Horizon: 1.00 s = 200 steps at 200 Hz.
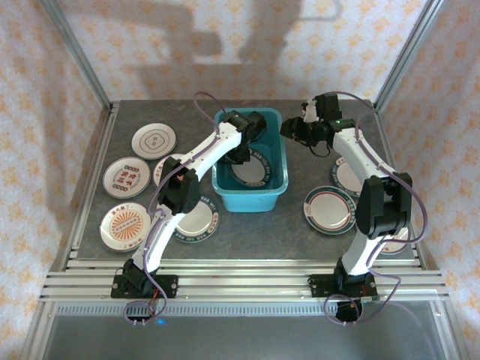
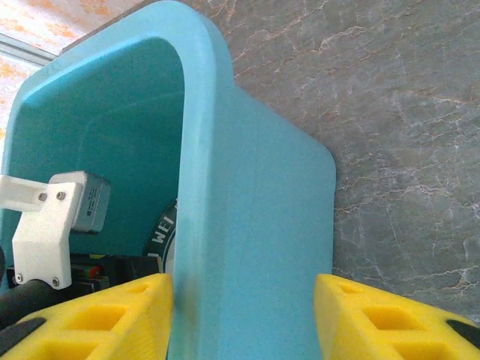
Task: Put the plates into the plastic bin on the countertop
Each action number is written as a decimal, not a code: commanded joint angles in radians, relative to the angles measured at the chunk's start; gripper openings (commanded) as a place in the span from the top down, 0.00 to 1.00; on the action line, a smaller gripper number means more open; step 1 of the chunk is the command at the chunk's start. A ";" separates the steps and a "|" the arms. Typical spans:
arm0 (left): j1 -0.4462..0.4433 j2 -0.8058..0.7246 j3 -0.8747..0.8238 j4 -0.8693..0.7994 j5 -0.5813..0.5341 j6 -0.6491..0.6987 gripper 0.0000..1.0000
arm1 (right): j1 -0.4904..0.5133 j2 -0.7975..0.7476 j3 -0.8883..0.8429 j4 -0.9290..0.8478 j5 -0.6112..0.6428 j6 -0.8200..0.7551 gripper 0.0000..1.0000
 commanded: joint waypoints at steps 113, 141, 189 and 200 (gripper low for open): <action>-0.001 -0.094 -0.073 0.078 0.023 -0.069 0.48 | 0.005 -0.059 0.003 -0.050 0.097 -0.017 0.47; -0.004 -0.131 -0.084 0.104 0.019 -0.069 0.41 | 0.004 -0.064 0.011 -0.061 0.108 -0.018 0.46; -0.010 -0.168 -0.090 0.111 0.001 -0.056 0.31 | 0.003 -0.063 0.038 -0.100 0.125 -0.029 0.46; -0.011 -0.180 -0.098 0.120 -0.002 -0.052 0.29 | 0.003 -0.064 0.041 -0.109 0.126 -0.029 0.45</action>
